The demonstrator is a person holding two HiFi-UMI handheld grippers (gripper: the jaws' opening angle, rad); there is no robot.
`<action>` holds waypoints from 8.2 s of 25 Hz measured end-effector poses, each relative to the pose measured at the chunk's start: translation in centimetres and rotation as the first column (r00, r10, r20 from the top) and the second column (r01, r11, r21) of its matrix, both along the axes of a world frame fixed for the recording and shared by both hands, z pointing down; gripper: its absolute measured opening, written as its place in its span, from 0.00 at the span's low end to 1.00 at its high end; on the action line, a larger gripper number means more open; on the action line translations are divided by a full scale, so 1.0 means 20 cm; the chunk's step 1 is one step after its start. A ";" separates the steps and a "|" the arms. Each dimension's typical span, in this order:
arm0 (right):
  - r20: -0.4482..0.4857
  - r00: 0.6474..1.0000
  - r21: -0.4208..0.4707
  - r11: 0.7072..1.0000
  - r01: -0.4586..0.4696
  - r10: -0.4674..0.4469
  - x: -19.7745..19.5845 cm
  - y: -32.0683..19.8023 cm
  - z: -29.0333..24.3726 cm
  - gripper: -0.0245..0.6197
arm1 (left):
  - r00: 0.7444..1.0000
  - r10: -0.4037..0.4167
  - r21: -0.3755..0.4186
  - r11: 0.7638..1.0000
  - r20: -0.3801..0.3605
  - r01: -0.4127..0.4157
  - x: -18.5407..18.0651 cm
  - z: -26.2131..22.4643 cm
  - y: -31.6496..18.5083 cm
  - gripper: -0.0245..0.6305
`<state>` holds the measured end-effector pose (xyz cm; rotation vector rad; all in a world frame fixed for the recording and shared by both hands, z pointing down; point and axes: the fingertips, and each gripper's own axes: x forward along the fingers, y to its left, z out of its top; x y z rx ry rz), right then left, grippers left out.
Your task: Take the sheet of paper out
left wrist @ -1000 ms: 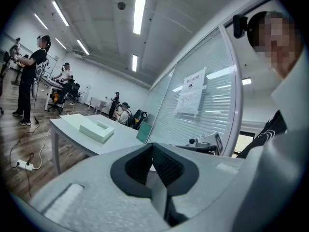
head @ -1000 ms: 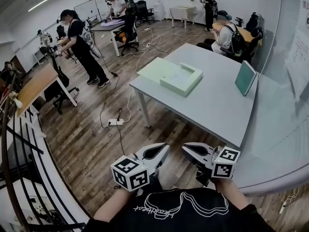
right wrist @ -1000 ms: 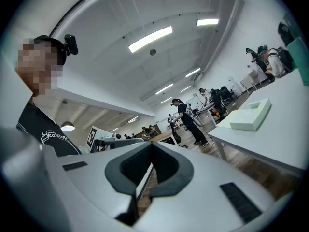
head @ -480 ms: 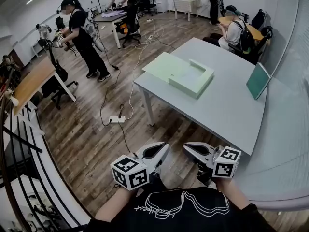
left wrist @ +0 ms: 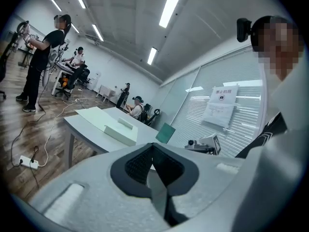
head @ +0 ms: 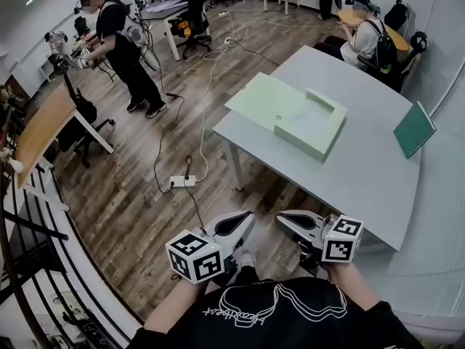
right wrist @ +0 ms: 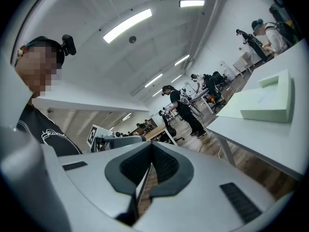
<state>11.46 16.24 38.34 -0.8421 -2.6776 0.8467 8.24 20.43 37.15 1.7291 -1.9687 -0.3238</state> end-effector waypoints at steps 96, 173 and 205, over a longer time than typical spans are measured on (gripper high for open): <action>-0.318 0.575 -0.271 0.509 -0.817 0.754 -0.95 -2.10 0.57 0.05 | 0.736 0.433 -0.416 0.624 -0.520 -0.662 -1.61 1.22 -2.31 0.36; -0.293 0.588 -0.169 0.564 -0.808 0.754 -1.53 -1.75 0.41 0.05 | 0.866 0.464 -0.435 0.751 -0.186 -0.496 -2.34 0.77 -1.86 0.06; 0.040 0.652 -0.032 0.653 -0.757 0.757 -0.95 -0.78 -0.18 0.05 | 0.853 0.519 0.049 0.852 0.055 -0.521 -1.57 -0.22 -0.78 0.06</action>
